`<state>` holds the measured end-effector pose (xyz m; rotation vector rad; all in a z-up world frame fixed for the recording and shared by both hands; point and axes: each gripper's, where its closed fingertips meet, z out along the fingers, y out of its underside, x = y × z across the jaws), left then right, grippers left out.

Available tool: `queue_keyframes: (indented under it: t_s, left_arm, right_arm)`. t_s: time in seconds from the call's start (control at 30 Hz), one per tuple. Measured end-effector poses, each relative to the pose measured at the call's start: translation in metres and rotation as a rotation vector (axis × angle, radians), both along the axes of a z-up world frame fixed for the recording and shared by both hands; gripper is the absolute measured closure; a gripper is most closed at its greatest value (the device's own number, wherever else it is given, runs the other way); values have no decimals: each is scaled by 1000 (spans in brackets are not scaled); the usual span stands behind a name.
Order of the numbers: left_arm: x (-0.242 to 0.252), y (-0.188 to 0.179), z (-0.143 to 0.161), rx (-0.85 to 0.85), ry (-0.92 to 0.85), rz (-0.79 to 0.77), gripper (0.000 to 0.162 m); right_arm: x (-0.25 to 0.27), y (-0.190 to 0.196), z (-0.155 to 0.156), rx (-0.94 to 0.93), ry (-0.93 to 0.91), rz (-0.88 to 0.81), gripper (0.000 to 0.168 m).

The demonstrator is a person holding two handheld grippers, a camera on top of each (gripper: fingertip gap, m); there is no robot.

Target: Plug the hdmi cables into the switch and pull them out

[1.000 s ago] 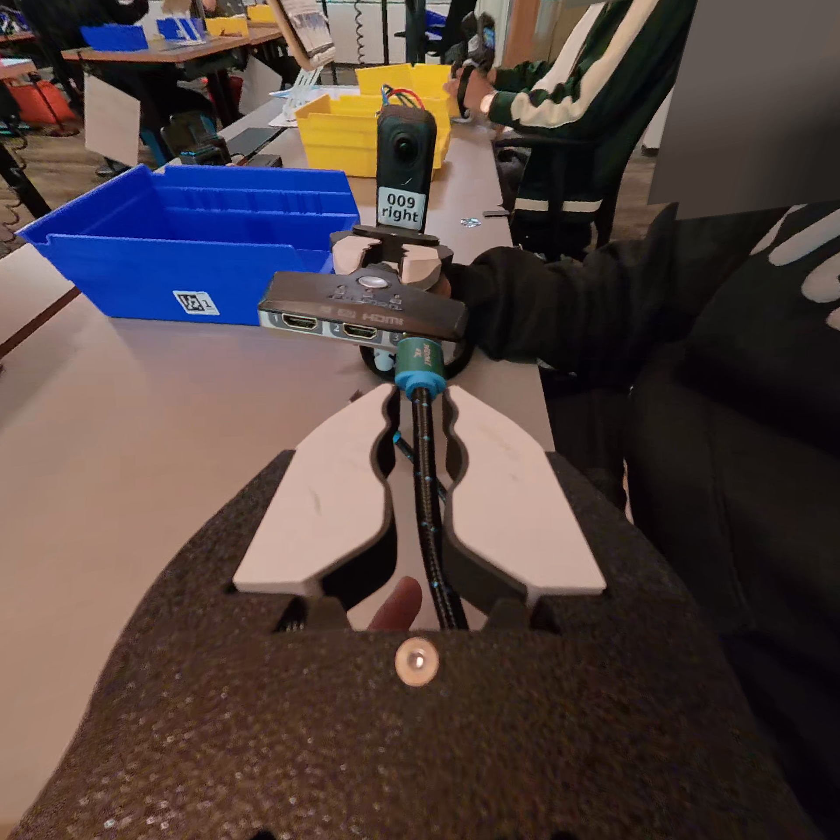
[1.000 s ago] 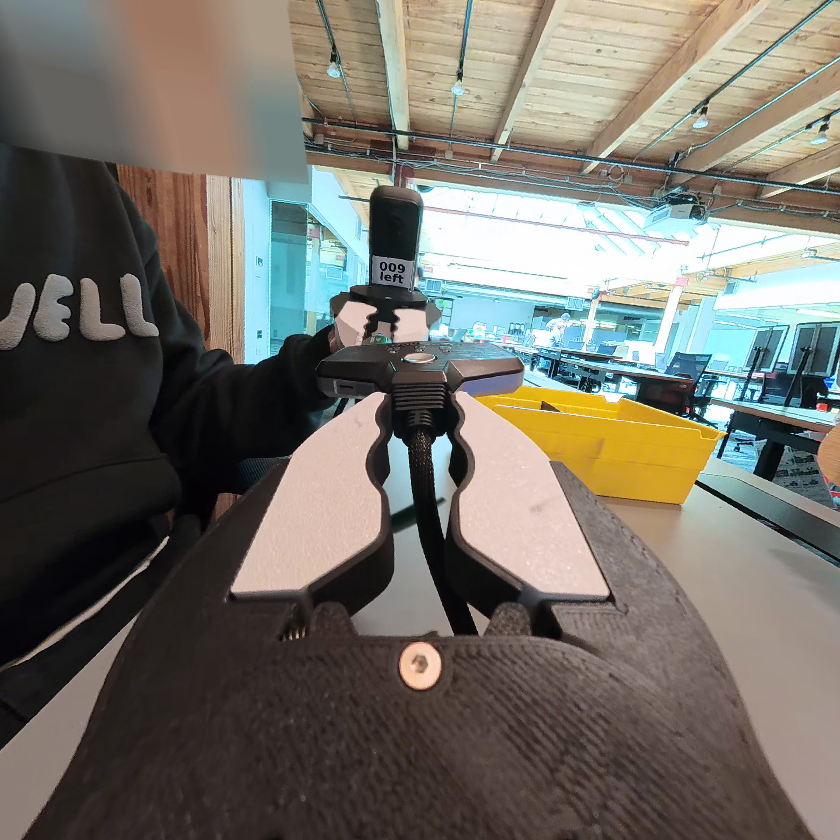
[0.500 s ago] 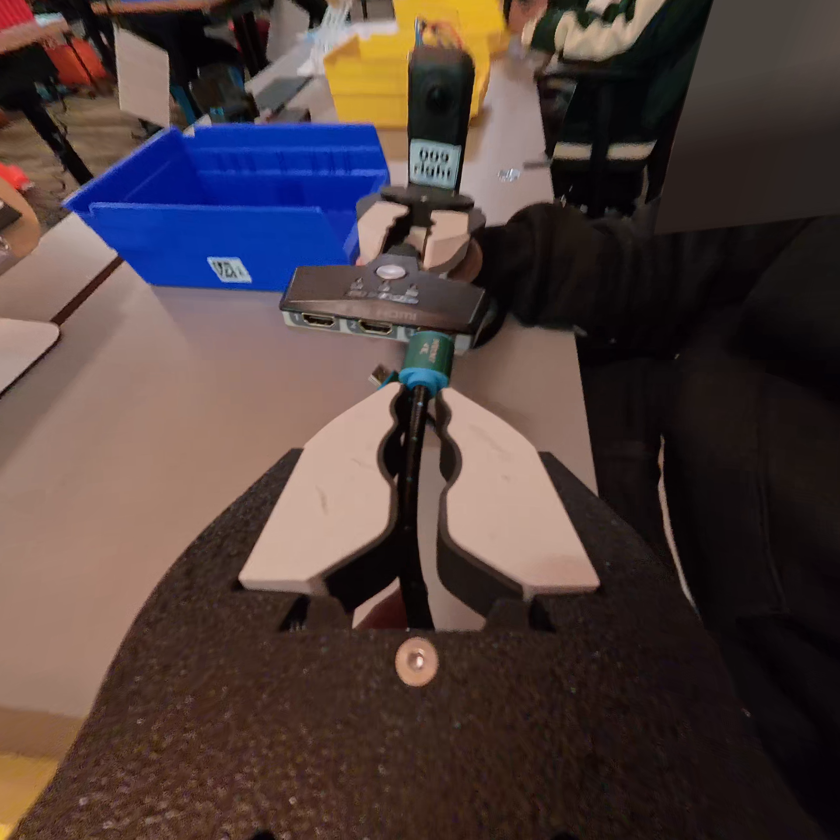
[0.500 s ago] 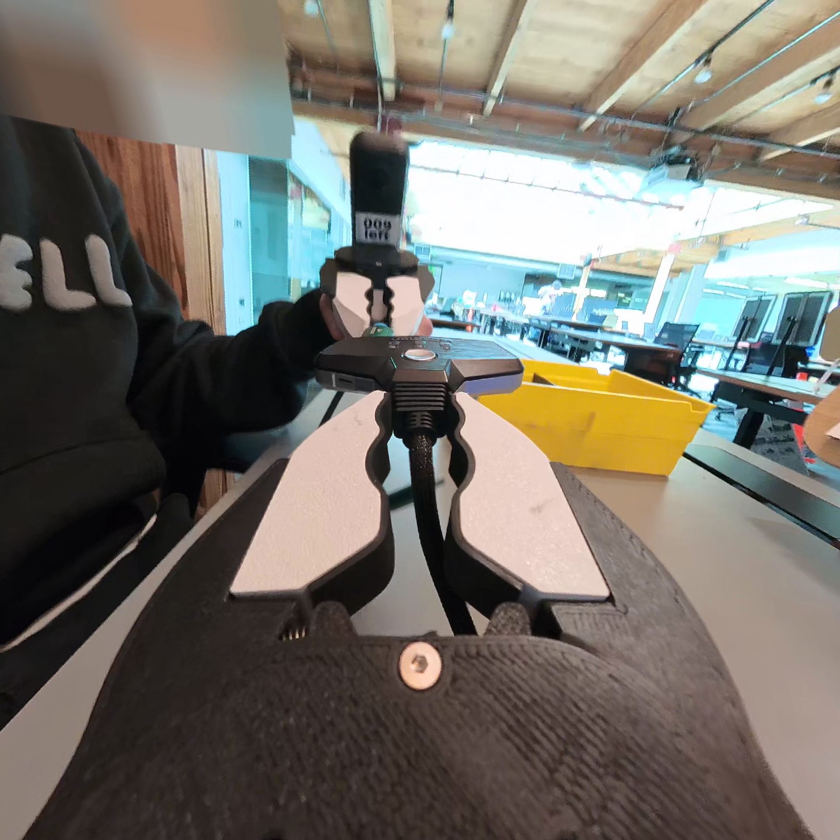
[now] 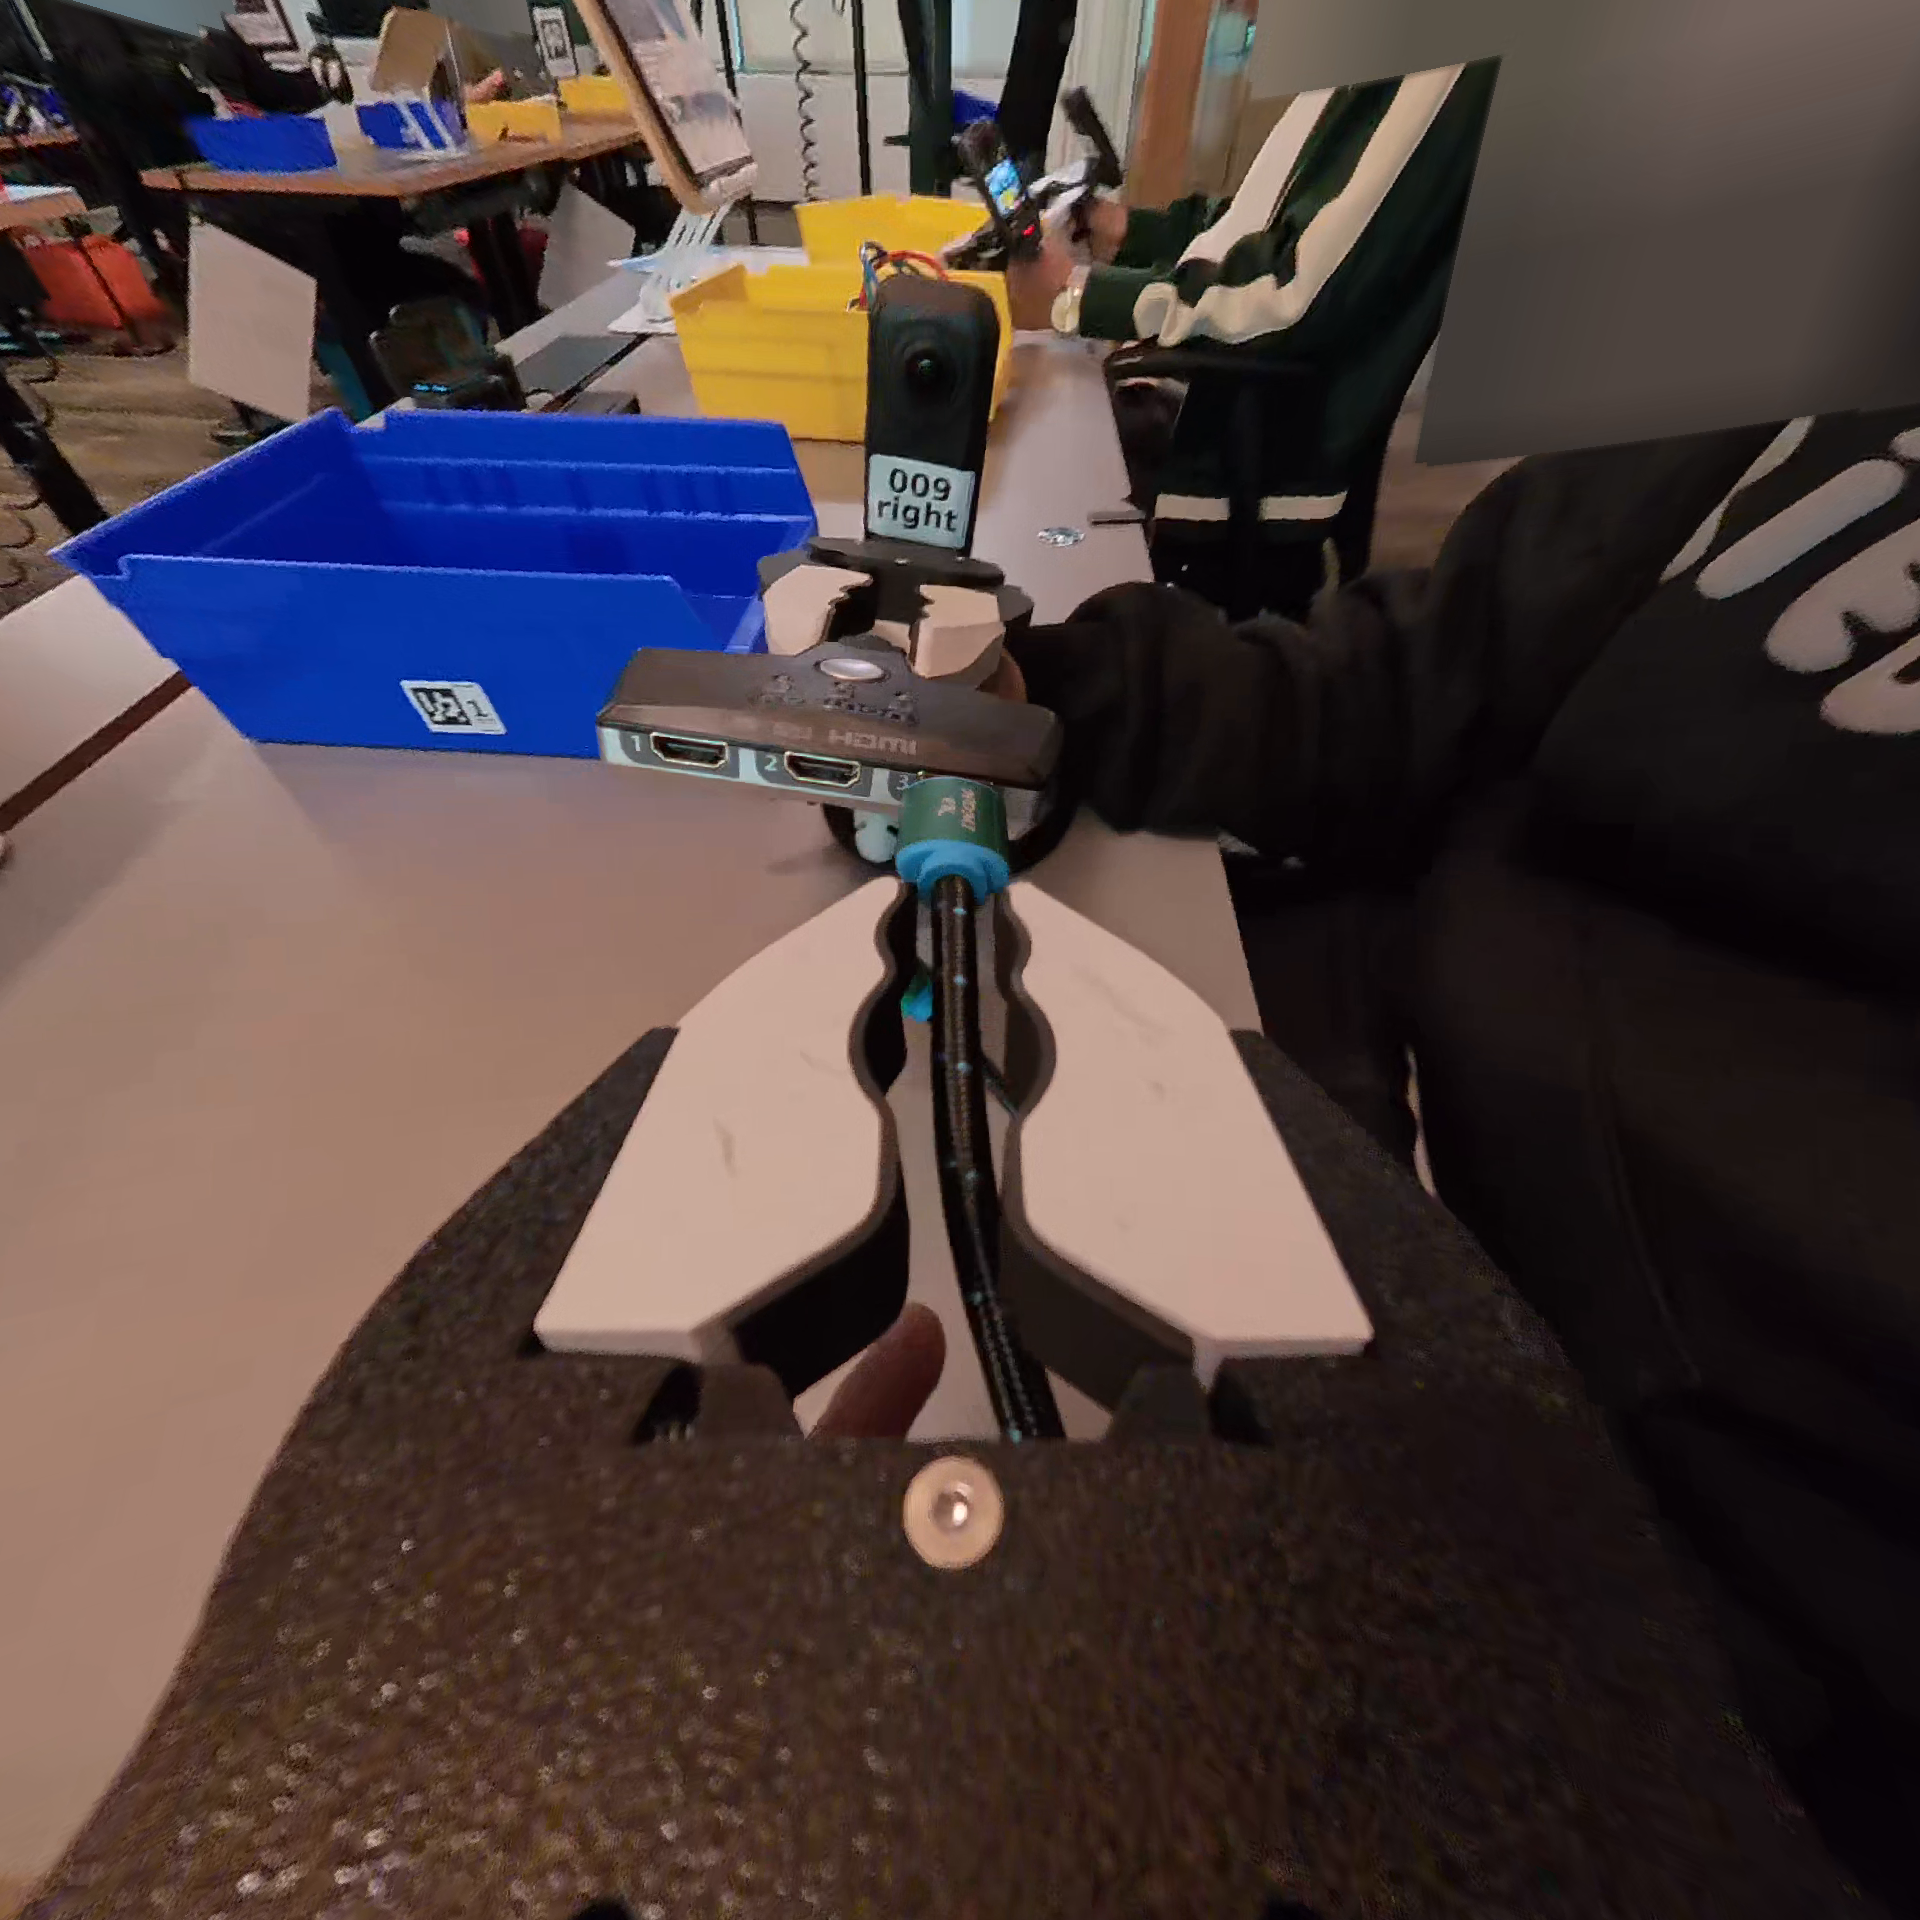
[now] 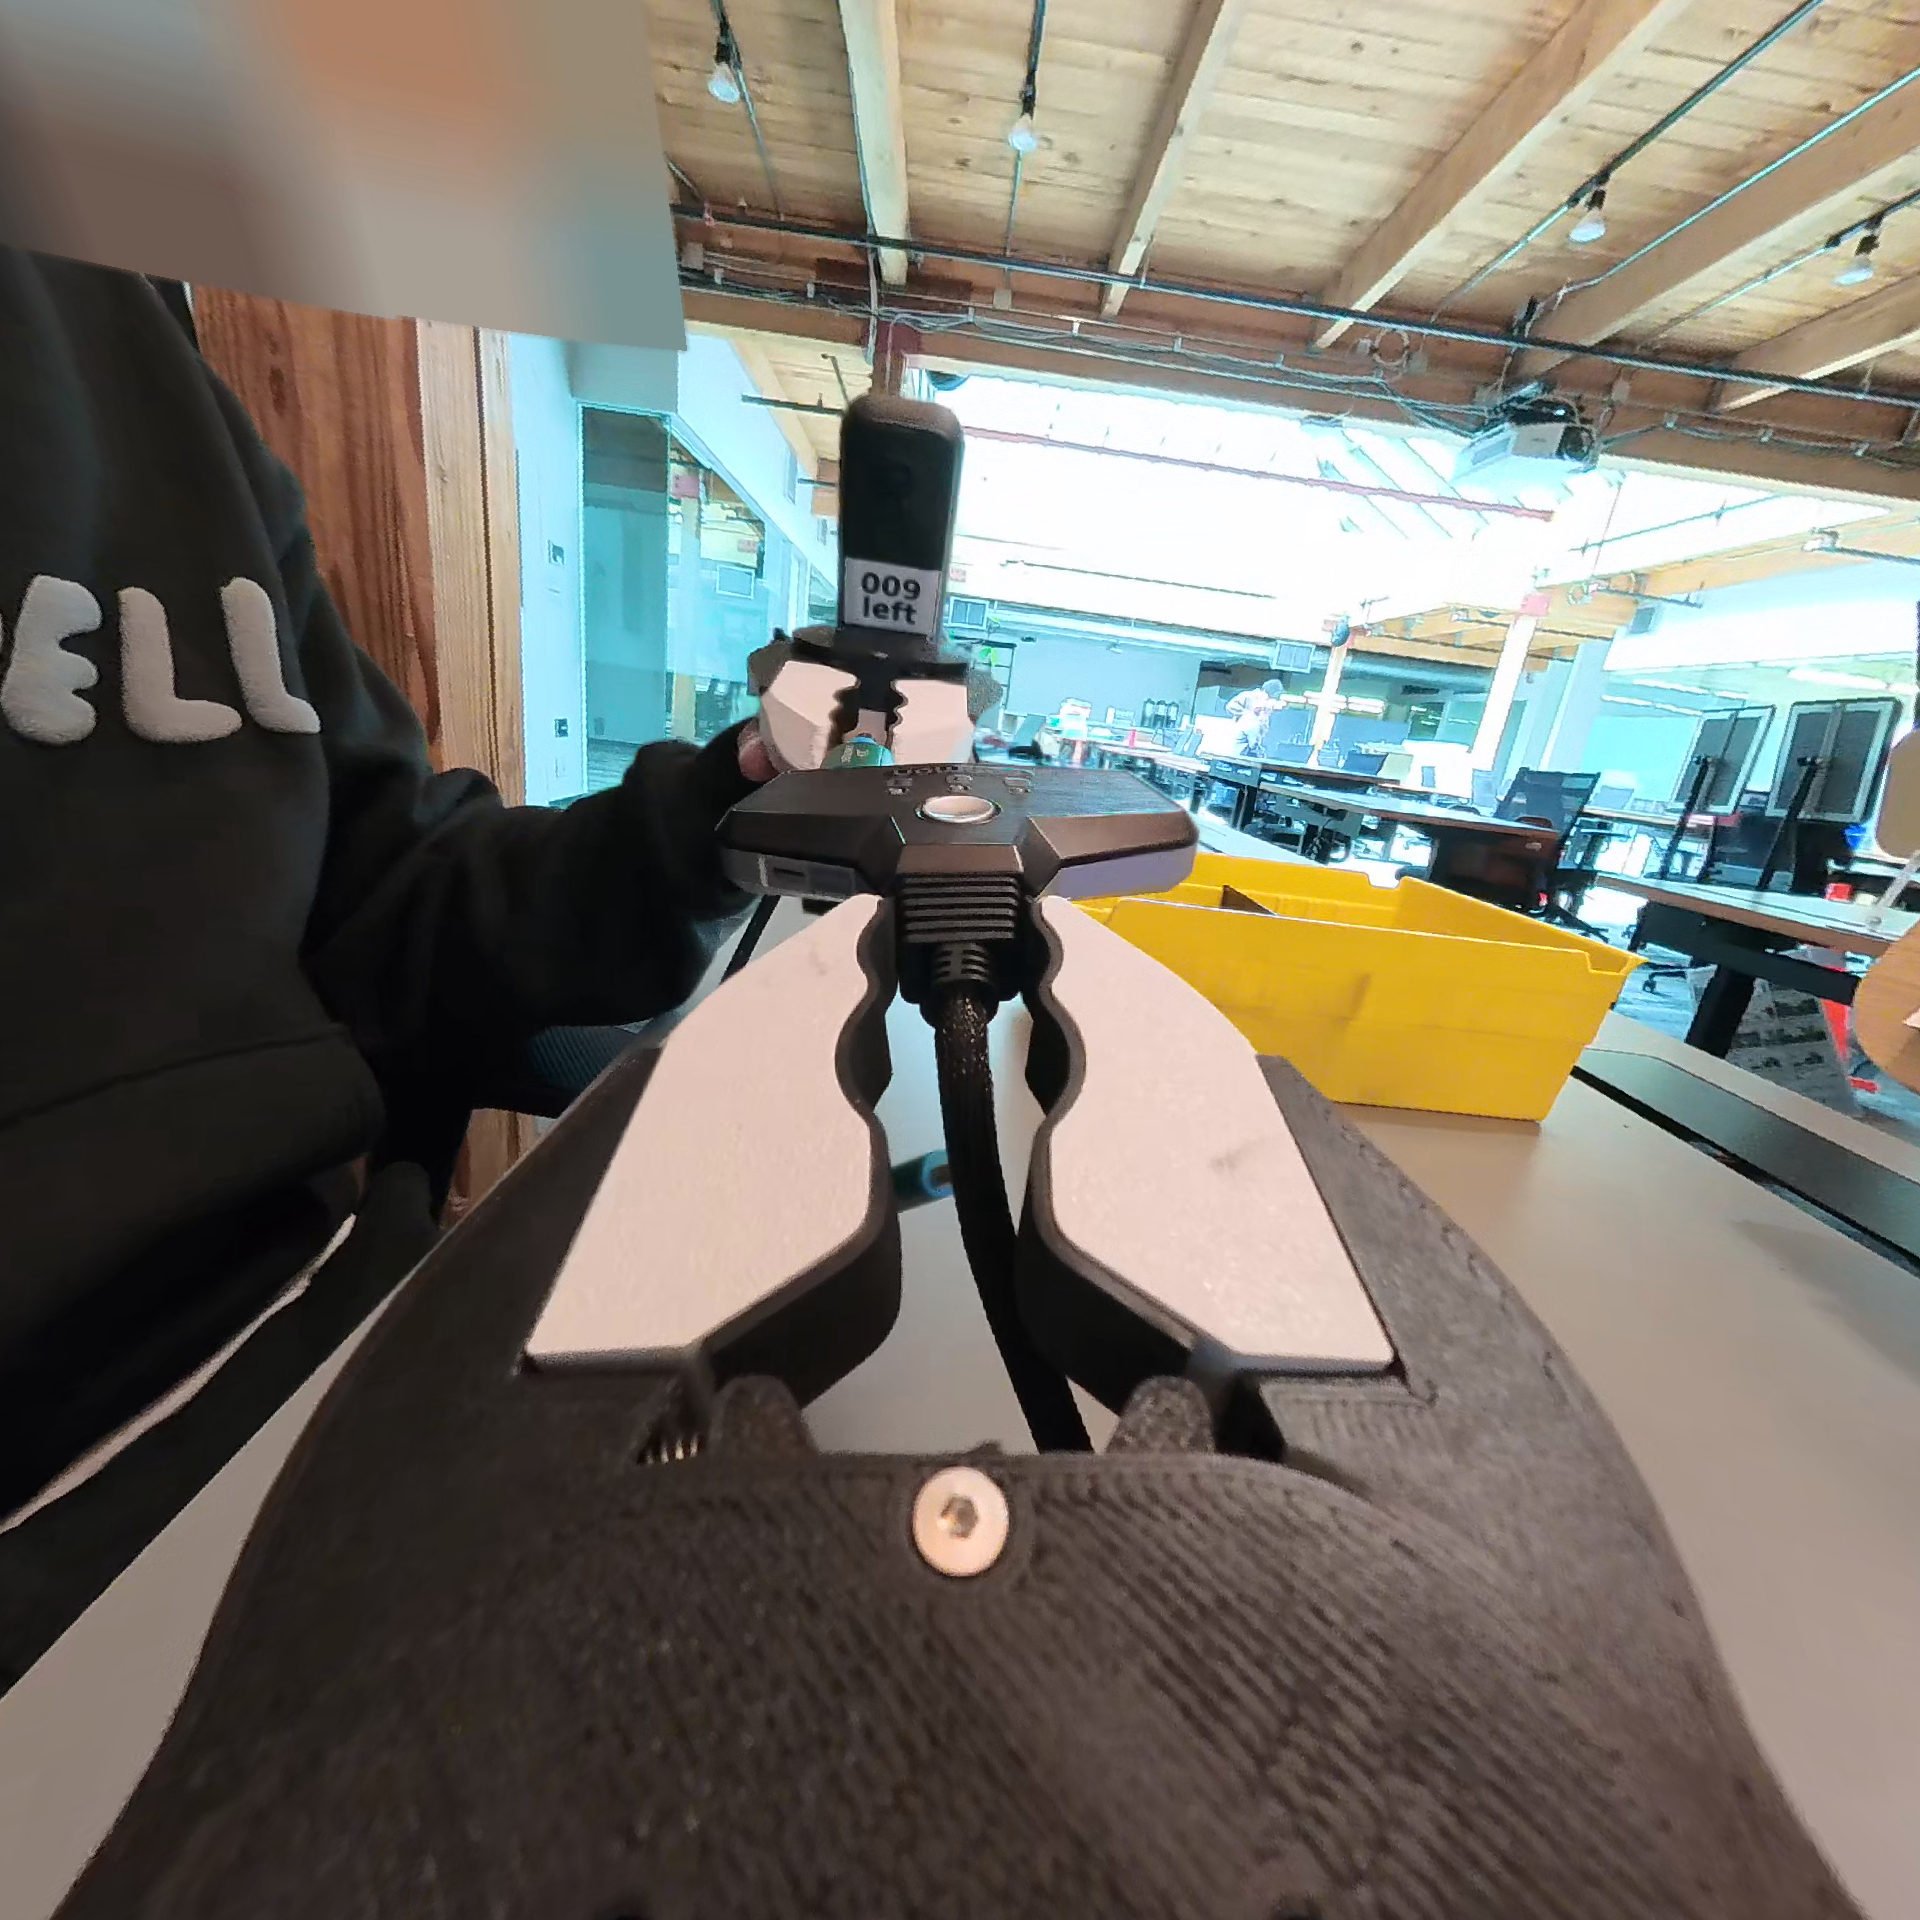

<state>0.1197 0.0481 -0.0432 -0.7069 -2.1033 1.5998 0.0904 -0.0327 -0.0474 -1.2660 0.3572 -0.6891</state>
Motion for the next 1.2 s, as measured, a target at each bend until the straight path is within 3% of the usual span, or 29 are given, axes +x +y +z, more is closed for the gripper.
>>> queue_keyframes:
  t_s: [0.13, 0.23, 0.6, 0.8, 1.2]
  left_arm:
    - [-1, -1, 2, -17, 21, -8, 132]
    - [-3, -3, 1, -9, 31, -14, 142]
    - [4, -1, -5, 36, -27, 26, 143]
    - [10, 0, -17, 103, -145, 61, 143]
    - [-1, -10, -8, -3, -101, 30, 141]
  right_arm:
    - [0, 0, -2, -11, 6, 1, 146]
    - [1, 4, -6, -39, 13, 2, 146]
    - [3, 3, -6, -45, 6, -18, 146]
    - [8, 9, -13, -99, 40, -39, 145]
    - [4, 4, -6, -43, 14, -15, 146]
